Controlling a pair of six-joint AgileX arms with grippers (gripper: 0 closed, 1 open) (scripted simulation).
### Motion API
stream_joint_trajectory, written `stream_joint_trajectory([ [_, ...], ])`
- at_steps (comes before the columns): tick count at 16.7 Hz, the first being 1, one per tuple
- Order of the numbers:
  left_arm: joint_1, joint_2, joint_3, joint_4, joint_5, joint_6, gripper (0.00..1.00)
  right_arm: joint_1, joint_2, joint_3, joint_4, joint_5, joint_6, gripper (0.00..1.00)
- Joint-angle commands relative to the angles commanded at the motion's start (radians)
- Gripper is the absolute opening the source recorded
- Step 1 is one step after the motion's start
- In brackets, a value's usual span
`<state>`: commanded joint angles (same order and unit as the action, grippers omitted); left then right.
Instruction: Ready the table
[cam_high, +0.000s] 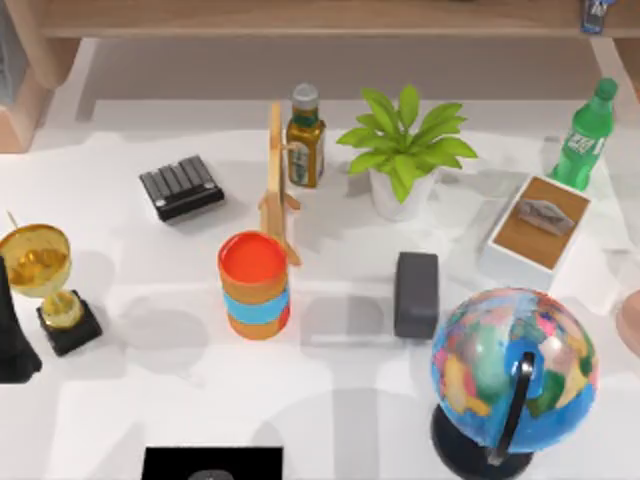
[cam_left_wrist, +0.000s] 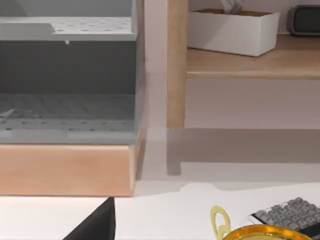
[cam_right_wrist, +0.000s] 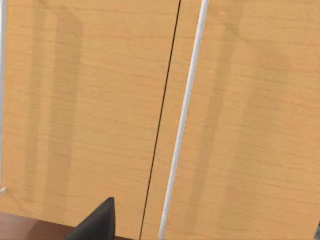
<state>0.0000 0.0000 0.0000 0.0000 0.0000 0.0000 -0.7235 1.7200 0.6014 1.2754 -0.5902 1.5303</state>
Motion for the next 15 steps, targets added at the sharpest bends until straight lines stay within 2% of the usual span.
stream_joint_trajectory([
  [3, 0.000, 0.000, 0.000, 0.000, 0.000, 0.000, 1.00, -0.075, 0.086, -0.096, 0.164, -0.057, 0.026, 1.00],
  [6, 0.000, 0.000, 0.000, 0.000, 0.000, 0.000, 1.00, -0.070, 0.192, -0.152, 0.259, -0.104, 0.047, 1.00],
  [15, 0.000, 0.000, 0.000, 0.000, 0.000, 0.000, 1.00, -0.035, 0.272, -0.168, 0.299, -0.131, 0.060, 1.00],
])
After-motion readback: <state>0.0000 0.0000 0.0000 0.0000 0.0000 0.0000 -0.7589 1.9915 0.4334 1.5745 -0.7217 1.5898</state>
